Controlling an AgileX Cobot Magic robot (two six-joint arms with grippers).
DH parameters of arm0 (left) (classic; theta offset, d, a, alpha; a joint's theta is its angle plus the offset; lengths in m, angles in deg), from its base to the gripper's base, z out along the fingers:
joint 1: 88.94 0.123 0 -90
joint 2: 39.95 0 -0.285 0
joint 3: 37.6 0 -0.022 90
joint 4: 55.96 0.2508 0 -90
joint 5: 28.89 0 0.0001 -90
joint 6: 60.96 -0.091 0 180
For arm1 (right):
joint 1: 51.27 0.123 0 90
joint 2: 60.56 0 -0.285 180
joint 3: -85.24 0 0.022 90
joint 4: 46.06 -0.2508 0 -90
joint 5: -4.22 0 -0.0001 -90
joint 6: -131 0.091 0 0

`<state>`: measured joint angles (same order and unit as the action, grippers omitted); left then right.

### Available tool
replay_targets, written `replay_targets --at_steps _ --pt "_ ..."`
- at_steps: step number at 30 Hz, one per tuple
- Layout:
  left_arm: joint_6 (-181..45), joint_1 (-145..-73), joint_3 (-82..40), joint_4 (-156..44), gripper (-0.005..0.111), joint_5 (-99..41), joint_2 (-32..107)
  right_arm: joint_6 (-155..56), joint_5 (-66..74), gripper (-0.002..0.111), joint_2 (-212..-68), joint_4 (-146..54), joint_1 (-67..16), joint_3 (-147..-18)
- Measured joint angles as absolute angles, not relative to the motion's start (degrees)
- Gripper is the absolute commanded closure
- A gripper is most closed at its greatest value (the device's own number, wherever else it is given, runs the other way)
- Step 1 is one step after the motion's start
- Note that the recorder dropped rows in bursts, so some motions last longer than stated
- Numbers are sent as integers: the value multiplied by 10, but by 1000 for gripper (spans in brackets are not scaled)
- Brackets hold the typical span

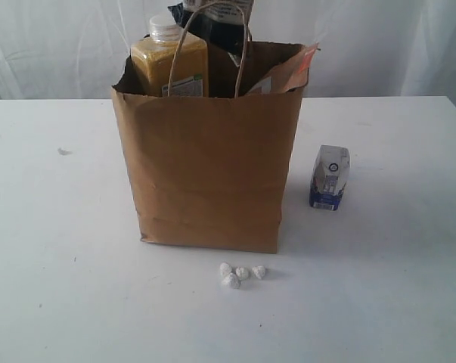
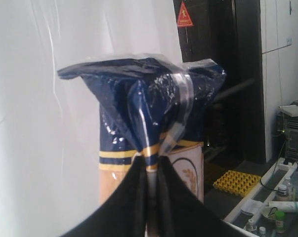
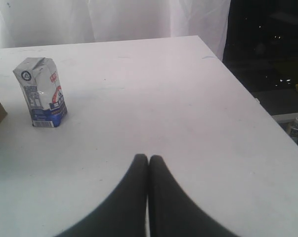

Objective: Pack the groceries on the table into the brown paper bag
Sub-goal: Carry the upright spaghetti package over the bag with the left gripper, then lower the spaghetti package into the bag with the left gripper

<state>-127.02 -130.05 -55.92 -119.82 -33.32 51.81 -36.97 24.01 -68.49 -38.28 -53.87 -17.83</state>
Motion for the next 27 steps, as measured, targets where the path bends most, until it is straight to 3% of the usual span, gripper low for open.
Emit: replay_targets --at_steps 13,27 --pt "-1240 -1300 -466 -1225 107 -356 502 -370 240 108 -685 -383 -539 -178" --pt "-1241 -1300 -461 -1226 107 -329 522 -370 240 108 -685 -383 -539 -178"
